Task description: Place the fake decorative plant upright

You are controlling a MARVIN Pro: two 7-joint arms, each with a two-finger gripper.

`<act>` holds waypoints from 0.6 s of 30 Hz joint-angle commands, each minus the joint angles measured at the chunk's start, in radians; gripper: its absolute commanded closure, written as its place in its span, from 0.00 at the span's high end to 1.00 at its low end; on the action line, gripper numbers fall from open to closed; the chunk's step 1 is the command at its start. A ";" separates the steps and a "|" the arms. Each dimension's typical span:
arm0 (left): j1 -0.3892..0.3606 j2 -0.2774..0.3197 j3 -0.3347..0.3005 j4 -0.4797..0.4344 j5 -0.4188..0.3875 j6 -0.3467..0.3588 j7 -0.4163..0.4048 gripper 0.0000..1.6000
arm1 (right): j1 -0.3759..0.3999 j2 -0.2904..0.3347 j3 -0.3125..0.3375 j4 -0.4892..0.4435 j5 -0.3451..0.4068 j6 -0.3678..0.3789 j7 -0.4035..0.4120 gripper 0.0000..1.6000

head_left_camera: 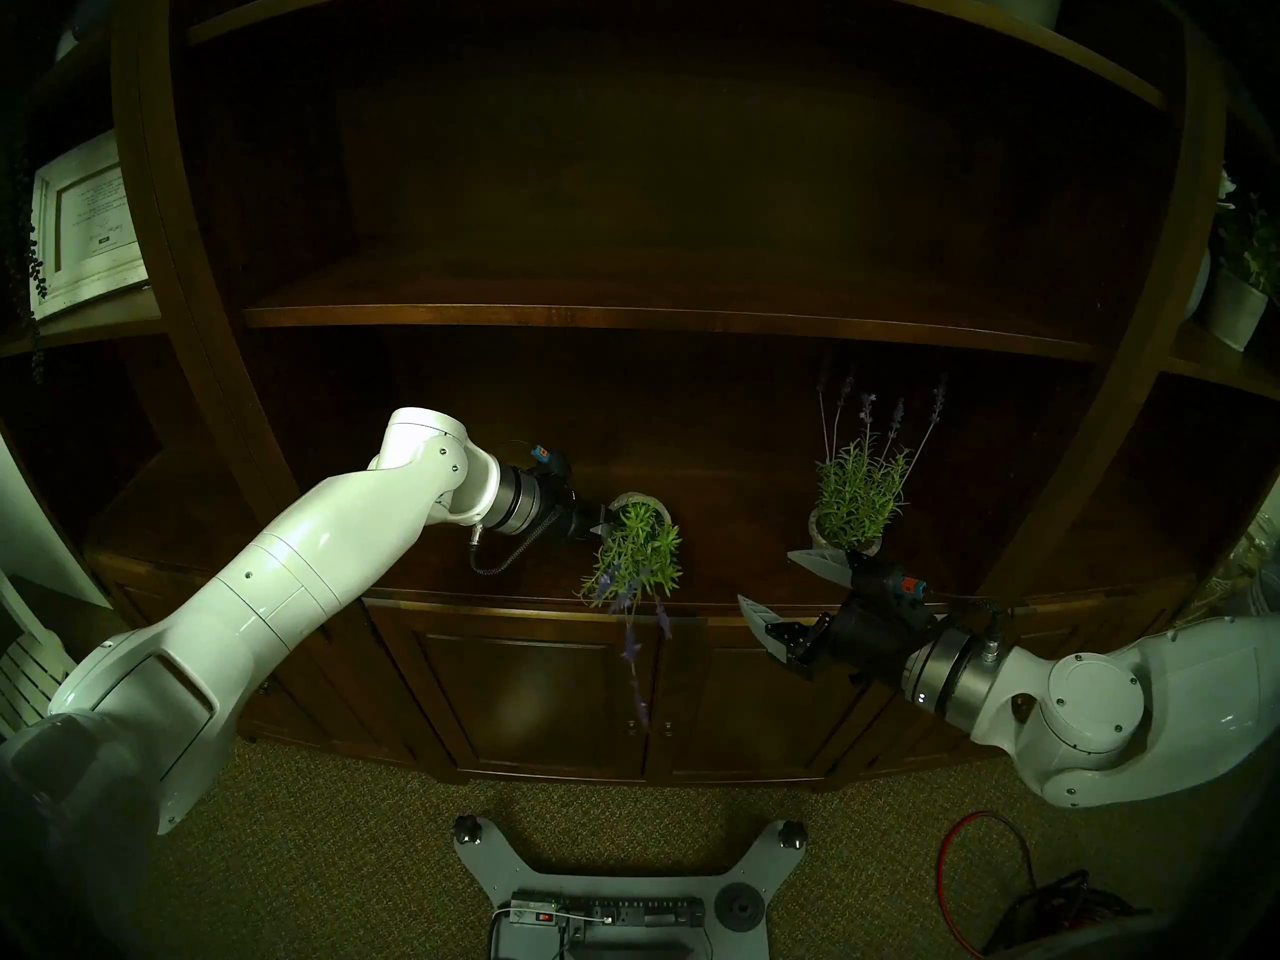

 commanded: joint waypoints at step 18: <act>-0.061 0.025 -0.035 -0.061 -0.151 -0.001 0.011 0.00 | 0.013 0.001 0.016 -0.004 0.000 -0.016 -0.001 1.00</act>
